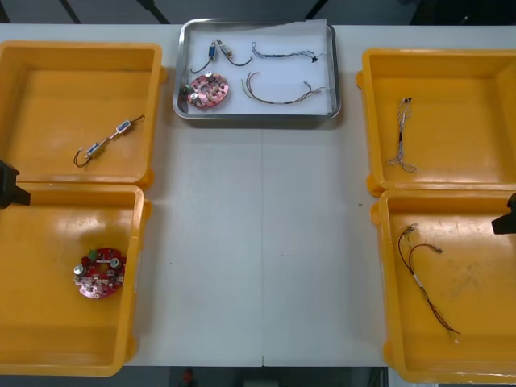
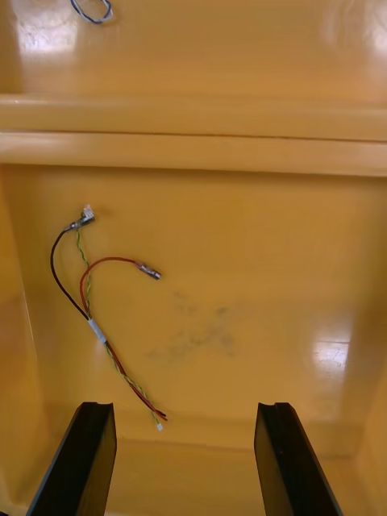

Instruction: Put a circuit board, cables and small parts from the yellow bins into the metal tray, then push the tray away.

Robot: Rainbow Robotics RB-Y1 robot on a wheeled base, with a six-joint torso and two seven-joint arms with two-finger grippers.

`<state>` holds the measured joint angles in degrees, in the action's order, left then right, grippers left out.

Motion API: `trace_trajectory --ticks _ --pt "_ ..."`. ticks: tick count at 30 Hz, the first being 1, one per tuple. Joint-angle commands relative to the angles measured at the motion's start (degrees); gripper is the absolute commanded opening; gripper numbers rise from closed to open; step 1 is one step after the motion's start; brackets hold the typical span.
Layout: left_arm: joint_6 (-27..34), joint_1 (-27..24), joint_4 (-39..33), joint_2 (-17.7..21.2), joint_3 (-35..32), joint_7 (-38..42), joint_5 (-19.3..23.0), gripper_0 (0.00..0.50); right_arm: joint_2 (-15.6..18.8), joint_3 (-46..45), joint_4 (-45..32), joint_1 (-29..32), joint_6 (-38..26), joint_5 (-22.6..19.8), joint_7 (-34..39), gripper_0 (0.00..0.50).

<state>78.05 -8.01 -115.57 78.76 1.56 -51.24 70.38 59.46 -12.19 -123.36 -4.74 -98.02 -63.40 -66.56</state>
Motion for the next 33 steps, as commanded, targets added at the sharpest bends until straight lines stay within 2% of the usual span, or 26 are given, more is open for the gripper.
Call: trace_trajectory --ticks 1,33 --pt "-0.53 0.63 -0.27 2.54 0.37 -2.46 -0.51 0.5 1.62 -1.53 -0.48 2.19 -0.24 0.47 -3.23 0.5" --pt "-0.53 0.63 -0.27 2.54 0.37 -2.46 -0.51 0.5 1.36 -1.53 -0.48 2.81 -0.24 0.38 -3.4 0.5"
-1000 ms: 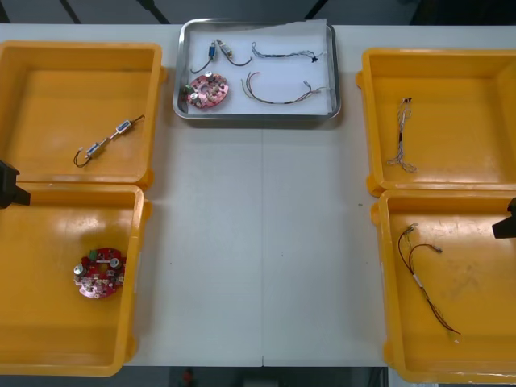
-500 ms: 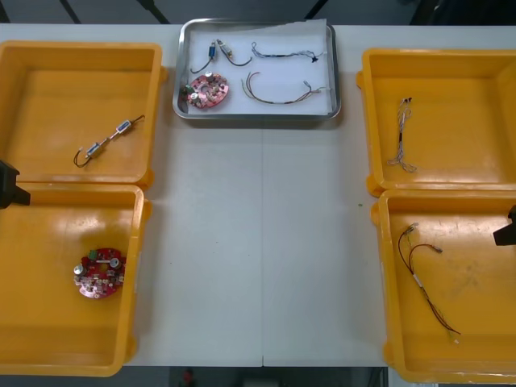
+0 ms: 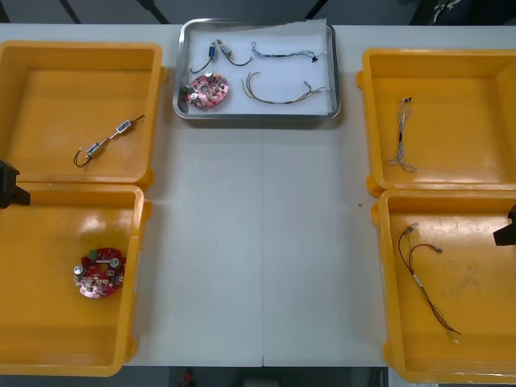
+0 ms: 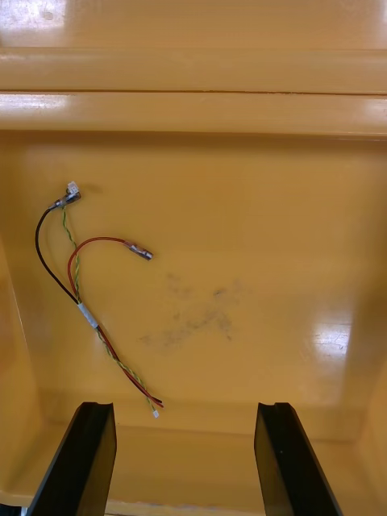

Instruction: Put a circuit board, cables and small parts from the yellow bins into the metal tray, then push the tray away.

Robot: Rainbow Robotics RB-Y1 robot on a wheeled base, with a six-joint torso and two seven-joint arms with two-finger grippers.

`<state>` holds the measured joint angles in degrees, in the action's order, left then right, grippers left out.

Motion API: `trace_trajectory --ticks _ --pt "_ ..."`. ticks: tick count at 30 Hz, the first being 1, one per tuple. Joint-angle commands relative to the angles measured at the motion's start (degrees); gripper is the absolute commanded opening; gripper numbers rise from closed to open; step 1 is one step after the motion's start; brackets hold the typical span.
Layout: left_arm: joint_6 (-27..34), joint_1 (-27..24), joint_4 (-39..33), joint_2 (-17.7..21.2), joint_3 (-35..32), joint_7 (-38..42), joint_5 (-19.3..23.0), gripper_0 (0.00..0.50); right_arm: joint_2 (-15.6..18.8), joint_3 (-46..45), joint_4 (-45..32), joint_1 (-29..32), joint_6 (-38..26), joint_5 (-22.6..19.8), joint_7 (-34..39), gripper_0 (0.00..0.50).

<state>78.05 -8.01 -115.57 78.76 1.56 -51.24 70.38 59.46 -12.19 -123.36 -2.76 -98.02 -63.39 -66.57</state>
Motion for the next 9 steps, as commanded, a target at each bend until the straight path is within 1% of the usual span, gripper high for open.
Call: trace_trajectory --ticks 1,9 --pt "-0.53 0.63 -0.27 2.54 0.37 -2.46 -0.51 0.5 1.36 -1.53 -0.48 0.82 -0.24 0.37 -3.39 0.5" --pt "-0.53 0.63 -0.27 2.54 0.37 -2.46 -0.51 0.5 1.36 -1.53 -0.48 0.82 -0.24 0.37 -3.39 0.5"
